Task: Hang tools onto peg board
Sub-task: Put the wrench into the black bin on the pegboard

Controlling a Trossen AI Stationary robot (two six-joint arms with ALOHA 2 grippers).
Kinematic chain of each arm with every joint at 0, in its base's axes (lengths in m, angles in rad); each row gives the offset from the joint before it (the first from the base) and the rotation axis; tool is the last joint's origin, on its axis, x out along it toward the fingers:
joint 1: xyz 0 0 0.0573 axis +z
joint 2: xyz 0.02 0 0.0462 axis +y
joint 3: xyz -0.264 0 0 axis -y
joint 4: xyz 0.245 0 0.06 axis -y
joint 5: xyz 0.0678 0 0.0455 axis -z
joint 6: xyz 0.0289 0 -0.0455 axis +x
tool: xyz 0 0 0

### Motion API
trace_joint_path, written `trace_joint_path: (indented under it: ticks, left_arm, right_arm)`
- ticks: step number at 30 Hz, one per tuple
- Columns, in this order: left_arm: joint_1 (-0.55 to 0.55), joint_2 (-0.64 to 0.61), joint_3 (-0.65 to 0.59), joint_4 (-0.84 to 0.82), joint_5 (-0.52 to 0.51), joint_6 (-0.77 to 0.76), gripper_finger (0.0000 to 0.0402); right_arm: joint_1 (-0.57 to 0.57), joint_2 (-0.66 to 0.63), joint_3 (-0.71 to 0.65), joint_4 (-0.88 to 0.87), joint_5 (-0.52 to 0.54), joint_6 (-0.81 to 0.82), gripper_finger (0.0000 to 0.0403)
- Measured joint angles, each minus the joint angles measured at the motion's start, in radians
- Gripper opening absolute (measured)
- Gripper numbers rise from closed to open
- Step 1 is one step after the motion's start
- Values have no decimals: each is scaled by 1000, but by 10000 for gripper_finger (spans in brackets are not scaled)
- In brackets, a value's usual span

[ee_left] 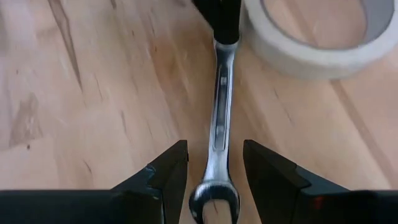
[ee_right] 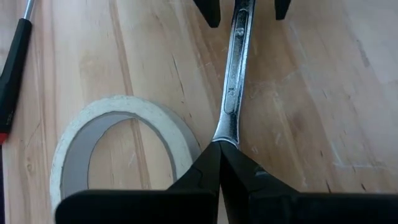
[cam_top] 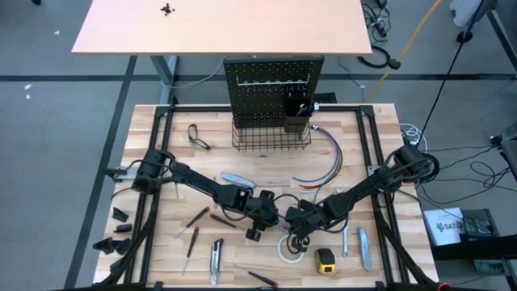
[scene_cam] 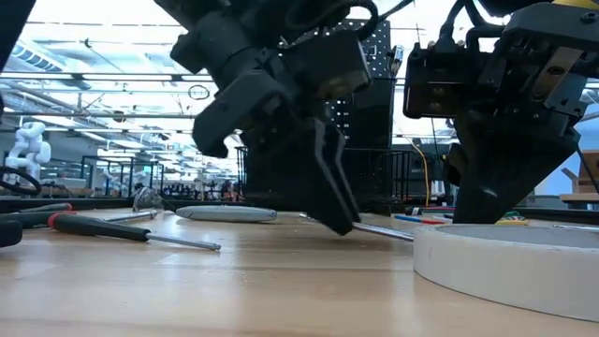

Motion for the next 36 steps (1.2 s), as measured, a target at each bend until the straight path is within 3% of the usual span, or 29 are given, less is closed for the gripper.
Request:
trace_joint_path:
  ticks: [8,18,31,36]
  left_arm:
    - [-2,14,1,-26,-4,-4,149]
    - [-15,14,1,-17,-39,-3,31]
    - [-16,7,2,-9,-57,-29,27]
    - [-12,-24,4,-2,-86,-35,6]
  right_arm:
    - [0,0,0,6,2,0,0]
    - [0,0,0,17,7,0,0]
    - [0,-21,-1,7,24,-50,14]
    - [0,-112,-8,-93,116,-116,11]
